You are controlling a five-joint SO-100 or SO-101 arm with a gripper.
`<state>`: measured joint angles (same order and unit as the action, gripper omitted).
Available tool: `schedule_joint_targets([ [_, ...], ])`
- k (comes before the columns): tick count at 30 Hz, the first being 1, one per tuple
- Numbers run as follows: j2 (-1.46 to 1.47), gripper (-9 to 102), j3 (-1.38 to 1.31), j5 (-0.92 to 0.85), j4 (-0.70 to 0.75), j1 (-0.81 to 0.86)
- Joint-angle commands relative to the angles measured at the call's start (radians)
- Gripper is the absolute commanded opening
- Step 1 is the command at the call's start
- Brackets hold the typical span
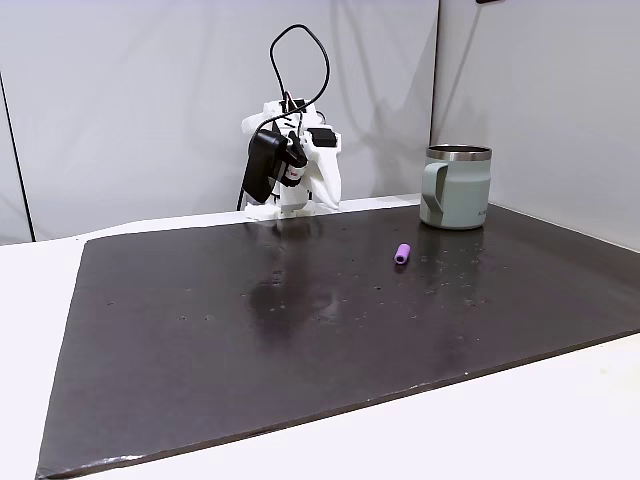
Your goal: Grasp a pengrip and put it in the cup.
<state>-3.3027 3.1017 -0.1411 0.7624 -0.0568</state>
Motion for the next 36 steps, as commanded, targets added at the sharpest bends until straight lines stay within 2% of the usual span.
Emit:
schedule_joint_targets([
  [1,-0.015,0,-0.003,-0.011,0.002,-0.011],
  [11,0.034,0,-0.092,-0.018,0.005,-0.055],
  [18,0.635,0,-0.499,-0.035,-0.054,-0.135],
  [24,1.052,0,-0.810,-0.181,-0.057,-0.130],
  [31,1.299,0,-0.973,-0.342,-0.054,-0.110],
  [36,1.419,0,-1.025,-0.385,-0.052,-0.109],
])
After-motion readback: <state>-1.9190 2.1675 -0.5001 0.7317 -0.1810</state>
